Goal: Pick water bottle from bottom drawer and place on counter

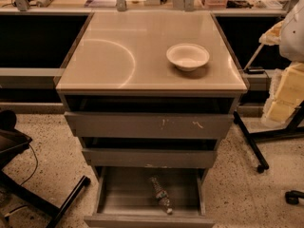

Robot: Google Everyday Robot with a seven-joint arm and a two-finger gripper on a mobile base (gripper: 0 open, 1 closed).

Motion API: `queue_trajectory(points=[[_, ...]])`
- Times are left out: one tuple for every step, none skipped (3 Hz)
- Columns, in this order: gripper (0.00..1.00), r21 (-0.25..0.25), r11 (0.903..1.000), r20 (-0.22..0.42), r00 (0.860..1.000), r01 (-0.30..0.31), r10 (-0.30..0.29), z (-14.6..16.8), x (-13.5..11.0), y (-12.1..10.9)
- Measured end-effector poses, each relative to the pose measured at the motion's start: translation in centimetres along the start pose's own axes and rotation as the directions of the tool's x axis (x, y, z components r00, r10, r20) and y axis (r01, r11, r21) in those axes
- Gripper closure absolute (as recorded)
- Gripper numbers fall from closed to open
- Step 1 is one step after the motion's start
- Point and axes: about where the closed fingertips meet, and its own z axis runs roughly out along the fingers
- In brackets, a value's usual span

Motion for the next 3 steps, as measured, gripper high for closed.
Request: queue_trajectory(points=[[0.00, 0.000, 1.0000, 0.000, 1.000, 0.000, 0.000, 0.0, 0.0, 0.0], [0.00, 0.000, 0.9999, 0.034, 0.999, 0.011, -0.011, 1.1, 0.6, 0.7], [0.00, -0.042, 0.9989, 0.141, 0.990, 0.019, -0.013, 5.9, 2.6, 3.4]])
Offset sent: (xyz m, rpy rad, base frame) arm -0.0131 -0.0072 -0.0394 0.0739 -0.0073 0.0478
